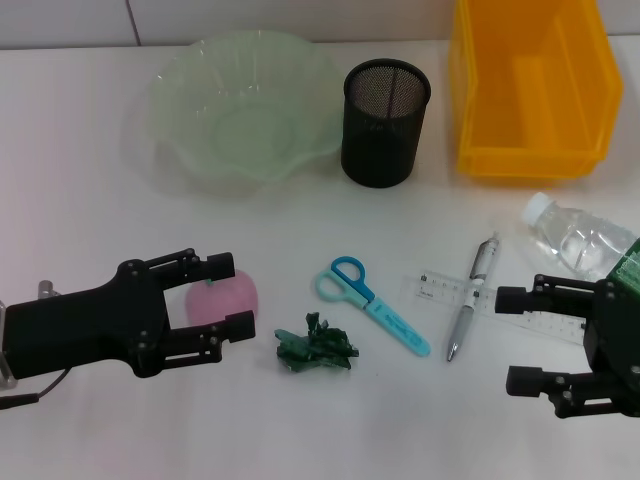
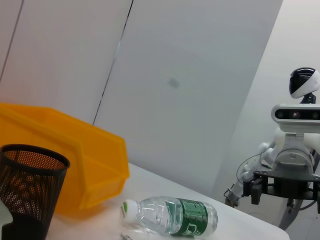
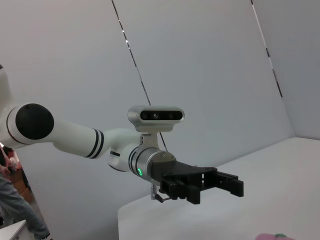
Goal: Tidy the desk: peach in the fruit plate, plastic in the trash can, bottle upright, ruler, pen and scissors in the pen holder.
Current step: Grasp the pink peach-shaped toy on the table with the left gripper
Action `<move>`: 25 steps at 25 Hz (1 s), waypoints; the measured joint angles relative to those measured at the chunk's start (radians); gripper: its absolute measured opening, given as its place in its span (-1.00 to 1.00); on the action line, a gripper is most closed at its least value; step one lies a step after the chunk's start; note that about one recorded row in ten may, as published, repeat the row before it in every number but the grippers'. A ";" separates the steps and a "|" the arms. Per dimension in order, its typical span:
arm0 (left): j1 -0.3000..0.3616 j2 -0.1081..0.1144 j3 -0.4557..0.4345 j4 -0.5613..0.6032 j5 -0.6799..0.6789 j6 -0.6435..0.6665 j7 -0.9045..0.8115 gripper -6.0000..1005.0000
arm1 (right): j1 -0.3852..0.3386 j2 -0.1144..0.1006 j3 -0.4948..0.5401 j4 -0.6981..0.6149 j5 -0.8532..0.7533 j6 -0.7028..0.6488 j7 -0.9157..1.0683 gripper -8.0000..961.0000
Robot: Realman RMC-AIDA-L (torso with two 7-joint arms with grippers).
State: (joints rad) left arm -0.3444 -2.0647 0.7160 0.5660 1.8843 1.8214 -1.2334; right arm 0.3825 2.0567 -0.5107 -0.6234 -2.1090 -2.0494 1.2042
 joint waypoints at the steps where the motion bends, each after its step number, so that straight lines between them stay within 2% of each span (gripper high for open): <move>1: 0.000 0.000 0.001 0.000 0.001 0.002 0.000 0.59 | 0.001 0.003 0.001 -0.003 0.001 0.000 0.000 0.71; 19: 0.001 0.001 0.004 0.008 0.014 0.028 -0.015 0.59 | 0.001 0.005 0.001 -0.005 0.014 0.000 0.000 0.68; 22: 0.000 0.003 0.019 0.056 0.025 0.039 -0.071 0.59 | -0.003 0.005 0.001 -0.004 0.014 0.000 0.000 0.67; 25: -0.004 0.000 0.027 0.178 0.080 0.029 -0.196 0.59 | -0.011 0.005 0.001 -0.004 0.014 0.000 0.000 0.67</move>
State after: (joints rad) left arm -0.3479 -2.0648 0.7432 0.7443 1.9645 1.8507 -1.4291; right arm 0.3718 2.0615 -0.5093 -0.6274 -2.0952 -2.0494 1.2044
